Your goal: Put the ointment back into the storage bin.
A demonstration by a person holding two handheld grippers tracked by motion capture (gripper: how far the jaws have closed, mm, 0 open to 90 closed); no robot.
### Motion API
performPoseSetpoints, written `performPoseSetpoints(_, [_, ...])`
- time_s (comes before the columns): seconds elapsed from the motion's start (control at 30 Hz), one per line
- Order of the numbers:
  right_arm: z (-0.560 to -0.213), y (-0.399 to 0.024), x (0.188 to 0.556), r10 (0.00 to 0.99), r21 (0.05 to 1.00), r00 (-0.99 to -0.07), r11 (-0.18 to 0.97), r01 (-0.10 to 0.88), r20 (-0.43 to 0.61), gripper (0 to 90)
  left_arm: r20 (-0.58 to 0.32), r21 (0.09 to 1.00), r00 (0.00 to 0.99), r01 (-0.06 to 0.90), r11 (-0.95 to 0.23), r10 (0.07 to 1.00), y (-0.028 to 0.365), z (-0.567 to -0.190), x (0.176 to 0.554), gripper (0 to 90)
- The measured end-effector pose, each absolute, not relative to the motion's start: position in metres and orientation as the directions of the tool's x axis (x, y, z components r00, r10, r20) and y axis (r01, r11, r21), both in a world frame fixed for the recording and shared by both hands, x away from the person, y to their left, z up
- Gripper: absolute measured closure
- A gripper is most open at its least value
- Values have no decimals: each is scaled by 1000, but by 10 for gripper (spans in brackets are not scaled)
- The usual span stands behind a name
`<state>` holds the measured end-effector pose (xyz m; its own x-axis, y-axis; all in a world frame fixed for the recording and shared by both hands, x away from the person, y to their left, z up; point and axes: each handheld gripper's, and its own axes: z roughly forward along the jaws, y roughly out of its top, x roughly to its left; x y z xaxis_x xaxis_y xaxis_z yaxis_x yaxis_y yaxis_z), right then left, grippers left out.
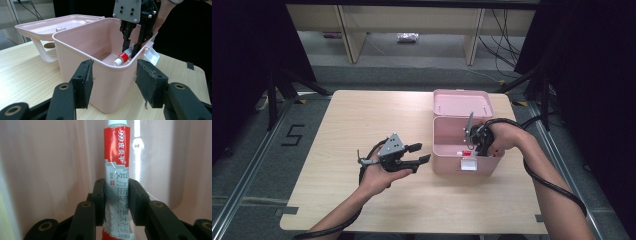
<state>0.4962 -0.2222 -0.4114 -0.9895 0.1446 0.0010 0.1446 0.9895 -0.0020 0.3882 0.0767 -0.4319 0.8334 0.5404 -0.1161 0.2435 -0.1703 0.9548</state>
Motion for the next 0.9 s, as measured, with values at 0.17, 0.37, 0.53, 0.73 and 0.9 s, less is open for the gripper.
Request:
performPoseSetpoints(0.17, [-414,-222,501,83,28,-997,996,83,-1,708,-118,957,834,241,-164,539,77,-432,388,470])
performPoseSetpoints(0.37, [-416,-222,502,78,30,-997,997,78,2,707,-115,955,833,243,-171,540,77,-432,388,470])
performPoseSetpoints(0.53, [-418,-222,503,77,32,-997,997,77,3,708,-114,955,835,241,-171,539,77,-432,388,470])
performPoseSetpoints(0.73, [-419,-223,503,87,28,-996,996,88,9,707,-115,955,833,243,-171,541,77,-432,388,470])
performPoseSetpoints(0.9, [-418,-224,504,87,26,-996,996,87,11,706,-113,956,835,240,-170,539,77,-432,388,470])
